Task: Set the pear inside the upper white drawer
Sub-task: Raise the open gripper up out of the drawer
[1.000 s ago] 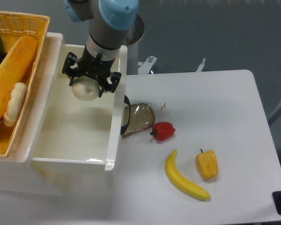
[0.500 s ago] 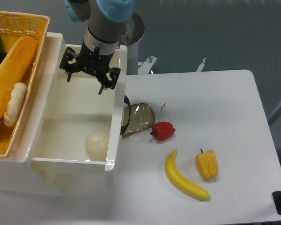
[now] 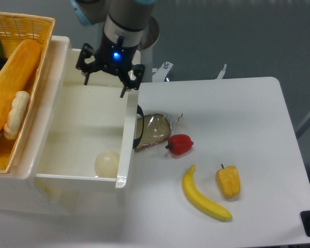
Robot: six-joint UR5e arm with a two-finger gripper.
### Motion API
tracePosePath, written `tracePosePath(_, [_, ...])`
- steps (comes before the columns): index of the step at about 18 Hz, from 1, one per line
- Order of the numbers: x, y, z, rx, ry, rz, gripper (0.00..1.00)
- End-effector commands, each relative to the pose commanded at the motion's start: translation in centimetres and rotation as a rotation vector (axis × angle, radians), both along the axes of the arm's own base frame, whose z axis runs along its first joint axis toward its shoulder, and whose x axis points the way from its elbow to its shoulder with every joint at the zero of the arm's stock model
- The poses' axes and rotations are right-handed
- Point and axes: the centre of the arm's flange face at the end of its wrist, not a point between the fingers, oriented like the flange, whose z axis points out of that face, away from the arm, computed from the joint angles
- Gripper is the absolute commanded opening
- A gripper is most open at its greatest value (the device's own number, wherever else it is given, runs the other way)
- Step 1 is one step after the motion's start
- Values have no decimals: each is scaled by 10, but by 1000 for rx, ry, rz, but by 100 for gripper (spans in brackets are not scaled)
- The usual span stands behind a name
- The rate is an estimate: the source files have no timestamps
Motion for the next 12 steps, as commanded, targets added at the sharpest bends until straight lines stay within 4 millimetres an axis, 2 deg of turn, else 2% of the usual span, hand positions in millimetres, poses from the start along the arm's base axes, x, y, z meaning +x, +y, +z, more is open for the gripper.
tracePosePath(5, [-30, -15, 8, 1, 82, 48, 100])
tracePosePath(7, [-36, -19, 5, -28, 143, -30, 100])
tracePosePath(9, [-49, -31, 1, -71, 201, -114, 100])
tracePosePath(12, [-66, -45, -2, -81, 215, -123, 100])
